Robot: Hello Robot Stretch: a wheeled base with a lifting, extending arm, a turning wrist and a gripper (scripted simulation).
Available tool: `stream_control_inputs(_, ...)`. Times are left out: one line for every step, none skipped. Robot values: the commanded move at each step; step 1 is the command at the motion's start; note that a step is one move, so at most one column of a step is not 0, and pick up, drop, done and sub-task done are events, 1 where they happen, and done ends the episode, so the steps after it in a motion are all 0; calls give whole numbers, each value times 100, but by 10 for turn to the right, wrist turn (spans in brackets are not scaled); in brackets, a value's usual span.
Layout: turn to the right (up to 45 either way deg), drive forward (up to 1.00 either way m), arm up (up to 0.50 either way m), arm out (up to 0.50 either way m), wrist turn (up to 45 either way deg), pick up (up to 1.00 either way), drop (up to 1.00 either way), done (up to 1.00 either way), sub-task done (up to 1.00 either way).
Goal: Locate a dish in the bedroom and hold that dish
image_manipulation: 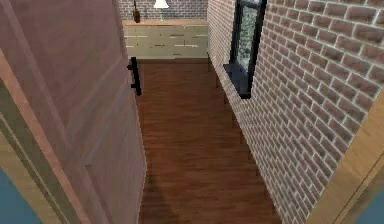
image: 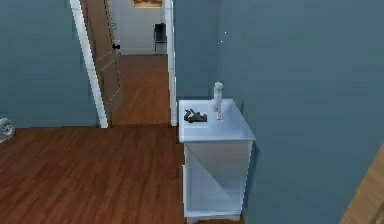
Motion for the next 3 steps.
stream_control_inputs(-150, 0, 0, 0, 0, 0, 0, 0, 0)
stream_control_inputs(0, 5, 0, 0, 0, 0, 0, 0, 0)
stream_control_inputs(450, 0, 0, 0, 0, 0, 0, 0, 0)
